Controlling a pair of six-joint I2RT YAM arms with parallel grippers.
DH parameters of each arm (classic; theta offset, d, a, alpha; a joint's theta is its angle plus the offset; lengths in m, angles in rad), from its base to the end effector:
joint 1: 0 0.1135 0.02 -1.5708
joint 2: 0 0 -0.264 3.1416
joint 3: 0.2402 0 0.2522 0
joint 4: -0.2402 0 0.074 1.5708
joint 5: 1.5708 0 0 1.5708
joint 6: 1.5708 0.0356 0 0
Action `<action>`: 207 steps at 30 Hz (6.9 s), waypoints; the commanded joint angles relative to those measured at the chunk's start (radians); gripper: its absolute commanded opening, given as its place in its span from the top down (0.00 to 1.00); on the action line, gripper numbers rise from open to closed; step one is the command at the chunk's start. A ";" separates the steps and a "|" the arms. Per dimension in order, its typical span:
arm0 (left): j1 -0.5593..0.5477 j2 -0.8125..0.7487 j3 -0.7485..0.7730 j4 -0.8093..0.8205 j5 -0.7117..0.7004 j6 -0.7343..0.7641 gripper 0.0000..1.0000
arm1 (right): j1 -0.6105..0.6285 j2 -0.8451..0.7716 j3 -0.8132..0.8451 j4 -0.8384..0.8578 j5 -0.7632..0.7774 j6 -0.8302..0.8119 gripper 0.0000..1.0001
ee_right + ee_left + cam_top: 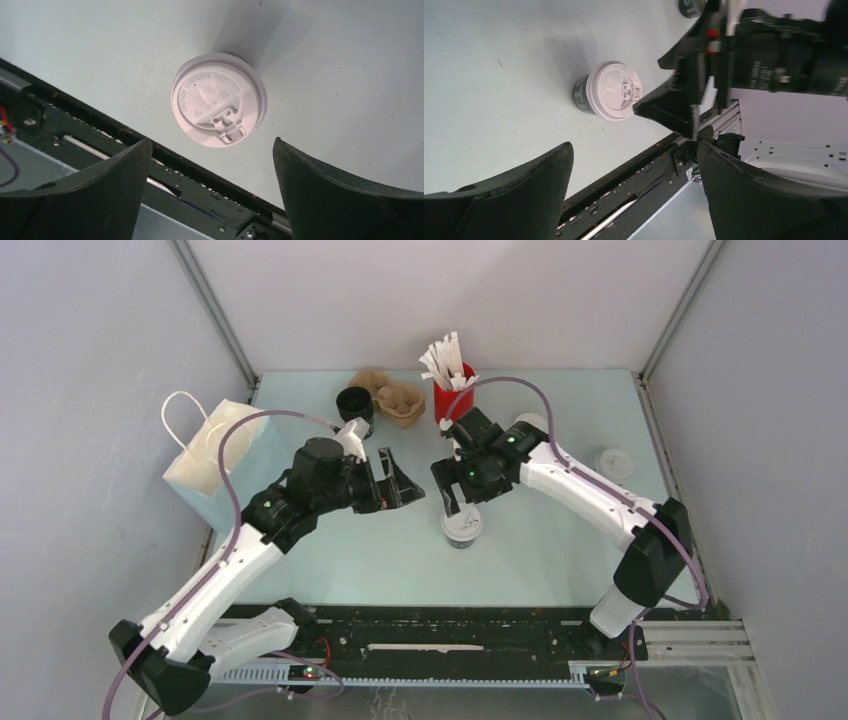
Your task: Pack the takeout coffee
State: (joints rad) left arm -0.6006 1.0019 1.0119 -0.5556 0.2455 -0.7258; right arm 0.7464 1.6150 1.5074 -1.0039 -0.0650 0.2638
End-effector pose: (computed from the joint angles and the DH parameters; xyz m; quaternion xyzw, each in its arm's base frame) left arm 0.1724 -0.1286 0.3420 0.0058 0.8670 -0.3838 0.3179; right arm 0.2408 0.2259 0.3124 -0.2397 0.9433 0.1378 0.1838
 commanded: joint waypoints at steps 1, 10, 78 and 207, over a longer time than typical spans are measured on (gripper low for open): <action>0.004 -0.076 -0.002 -0.049 -0.059 -0.010 0.02 | 0.052 0.069 0.081 -0.085 0.127 -0.050 0.00; 0.004 -0.117 -0.017 -0.079 -0.055 -0.008 0.02 | 0.093 0.167 0.129 -0.101 0.136 -0.054 0.00; 0.032 -0.048 0.351 -0.366 -0.215 0.117 0.00 | -0.917 -0.238 -0.385 0.070 0.164 0.011 0.08; 0.272 1.389 1.193 0.054 0.015 0.861 0.64 | -0.449 -0.526 -0.217 -0.093 -0.067 0.046 0.01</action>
State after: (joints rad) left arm -0.3344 2.3955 2.1437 -0.5312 0.2127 0.1722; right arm 0.2916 1.1118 1.2980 -1.1145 -0.1398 0.3237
